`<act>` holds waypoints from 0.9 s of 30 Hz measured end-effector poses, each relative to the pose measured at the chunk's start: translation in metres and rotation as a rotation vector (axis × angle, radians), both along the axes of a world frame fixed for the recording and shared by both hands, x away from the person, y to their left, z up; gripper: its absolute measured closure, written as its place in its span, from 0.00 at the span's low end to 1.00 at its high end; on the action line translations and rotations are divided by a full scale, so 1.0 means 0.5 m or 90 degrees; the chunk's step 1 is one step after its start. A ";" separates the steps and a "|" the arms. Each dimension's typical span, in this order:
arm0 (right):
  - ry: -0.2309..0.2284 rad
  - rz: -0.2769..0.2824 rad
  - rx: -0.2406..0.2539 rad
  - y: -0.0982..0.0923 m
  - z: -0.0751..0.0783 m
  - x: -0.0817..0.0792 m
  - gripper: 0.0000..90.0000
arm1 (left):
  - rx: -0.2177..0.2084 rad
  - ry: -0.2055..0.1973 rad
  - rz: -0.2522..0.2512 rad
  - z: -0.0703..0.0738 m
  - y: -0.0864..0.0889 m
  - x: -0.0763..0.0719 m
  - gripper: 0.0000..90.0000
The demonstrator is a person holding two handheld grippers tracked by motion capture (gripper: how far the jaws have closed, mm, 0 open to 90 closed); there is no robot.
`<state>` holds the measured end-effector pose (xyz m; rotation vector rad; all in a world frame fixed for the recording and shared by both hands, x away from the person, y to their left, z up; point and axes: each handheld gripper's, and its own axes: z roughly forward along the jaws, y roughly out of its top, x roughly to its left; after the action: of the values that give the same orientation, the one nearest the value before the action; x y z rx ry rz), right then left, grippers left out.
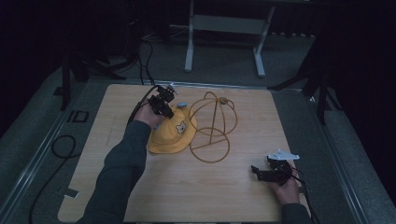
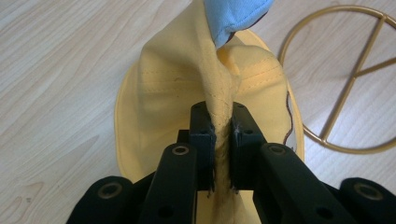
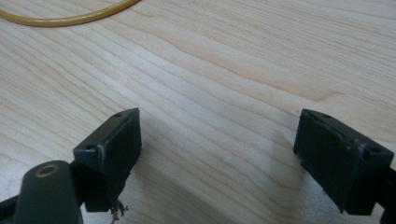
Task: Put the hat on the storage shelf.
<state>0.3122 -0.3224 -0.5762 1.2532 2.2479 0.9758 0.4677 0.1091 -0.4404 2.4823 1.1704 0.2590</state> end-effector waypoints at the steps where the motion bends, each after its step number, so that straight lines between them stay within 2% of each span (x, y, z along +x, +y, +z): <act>1: 0.000 0.000 0.000 0.000 0.000 0.000 0.17 | 0.005 -0.003 -0.006 0.006 0.004 -0.007 0.92; 8: 0.001 0.000 0.000 0.000 0.000 0.000 0.17 | -0.001 -0.014 -0.010 0.027 0.012 -0.025 0.92; 14: 0.001 0.000 0.000 0.000 0.000 0.000 0.17 | -0.034 -0.028 -0.006 0.055 0.031 -0.043 0.92; 16: 0.001 0.000 -0.001 0.000 0.000 0.000 0.17 | -0.039 -0.038 -0.007 0.067 0.037 -0.053 0.92; 18: 0.001 0.000 0.000 0.000 0.000 0.000 0.17 | -0.039 -0.038 -0.007 0.067 0.037 -0.053 0.91; 20: 0.000 0.000 0.000 0.000 0.000 0.000 0.17 | -0.048 -0.051 -0.015 0.082 0.042 -0.068 0.91; 24: 0.000 0.000 0.000 0.000 0.000 0.000 0.17 | -0.057 -0.056 -0.018 0.089 0.046 -0.074 0.91; 25: 0.001 0.000 0.000 0.000 0.000 0.000 0.17 | -0.069 -0.063 -0.020 0.098 0.051 -0.081 0.91; 27: 0.000 0.000 0.000 0.000 0.000 0.000 0.17 | -0.074 -0.064 -0.020 0.101 0.052 -0.084 0.91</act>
<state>0.3122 -0.3224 -0.5762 1.2533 2.2481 0.9755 0.4256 0.1353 -0.3899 2.3573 1.0732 0.2951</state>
